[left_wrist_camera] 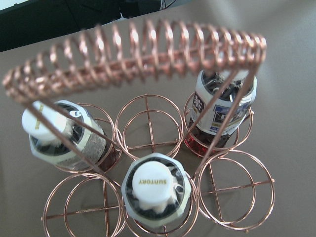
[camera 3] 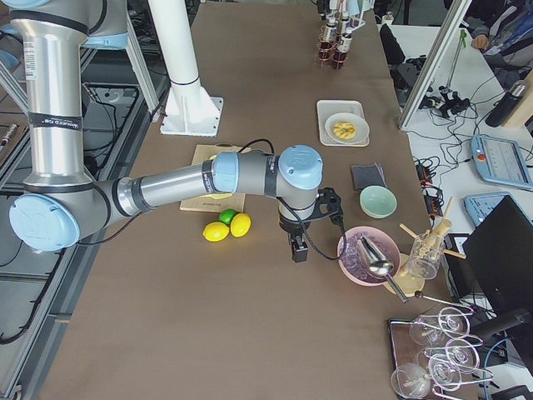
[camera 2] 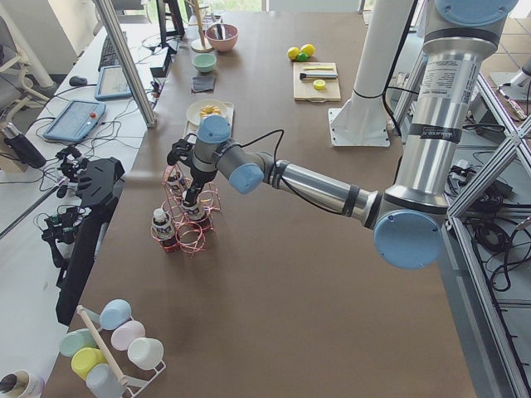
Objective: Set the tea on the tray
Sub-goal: 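Reach the left gripper into the copper rack and grasp a dark bottle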
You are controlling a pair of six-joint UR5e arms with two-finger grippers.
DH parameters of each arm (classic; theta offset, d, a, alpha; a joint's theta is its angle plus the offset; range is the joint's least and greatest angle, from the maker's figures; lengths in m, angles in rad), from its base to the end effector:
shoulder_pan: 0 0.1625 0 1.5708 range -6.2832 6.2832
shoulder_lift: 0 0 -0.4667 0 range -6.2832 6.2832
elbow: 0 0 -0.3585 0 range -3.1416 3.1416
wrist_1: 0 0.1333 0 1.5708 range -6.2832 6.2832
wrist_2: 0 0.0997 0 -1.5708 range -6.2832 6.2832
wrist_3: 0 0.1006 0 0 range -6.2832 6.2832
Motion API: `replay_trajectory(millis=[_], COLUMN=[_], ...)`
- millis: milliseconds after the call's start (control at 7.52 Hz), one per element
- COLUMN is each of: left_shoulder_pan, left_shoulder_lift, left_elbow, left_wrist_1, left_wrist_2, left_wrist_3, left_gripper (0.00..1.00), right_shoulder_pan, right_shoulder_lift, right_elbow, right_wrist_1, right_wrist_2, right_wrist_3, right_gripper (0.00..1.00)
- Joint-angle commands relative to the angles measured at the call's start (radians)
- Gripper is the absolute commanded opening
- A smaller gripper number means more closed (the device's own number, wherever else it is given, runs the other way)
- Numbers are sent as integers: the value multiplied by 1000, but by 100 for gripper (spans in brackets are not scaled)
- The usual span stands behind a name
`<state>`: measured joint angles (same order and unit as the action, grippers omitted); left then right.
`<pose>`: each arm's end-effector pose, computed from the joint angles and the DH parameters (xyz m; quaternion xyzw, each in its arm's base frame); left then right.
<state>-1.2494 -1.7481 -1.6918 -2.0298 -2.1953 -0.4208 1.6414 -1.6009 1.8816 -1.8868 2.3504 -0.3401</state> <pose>0.1042 -0.5487 0.5073 0.2243 0.3936 0.0695 0.8888 0.0926 -0.4221 0.6047 0.0615 -0.3753 -0.1176 0.9174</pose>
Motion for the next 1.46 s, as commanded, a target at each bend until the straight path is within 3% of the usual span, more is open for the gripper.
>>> replay_trajectory(millis=[0,266,665,930,1196,1329], left_shoulder_pan=[1,1,1,1,-1,-8], left_shoulder_lift=[-50,-51,-71,-74,-86,-99], left_elbow=[90,116,130,138,138,132], left_wrist_1=[-44,-81,-79,-79,-66,-61], left_wrist_2=[0,0,0,0,2,0], left_wrist_3=[1,-3,-7,-6,-7,-12], left_gripper=[89,86,69,46,0,0], right_shoulder_pan=[-2,-9,-11,-12,-12,-14], right_shoulder_lift=[1,3,4,6,4,3], right_elbow=[-1,1,-1,1,-1,-2], right_wrist_1=[0,0,0,0,27,35], right_wrist_2=[0,0,0,0,0,0], right_wrist_3=[4,6,4,4,6,6], right_gripper=[100,100,100,100,100,100])
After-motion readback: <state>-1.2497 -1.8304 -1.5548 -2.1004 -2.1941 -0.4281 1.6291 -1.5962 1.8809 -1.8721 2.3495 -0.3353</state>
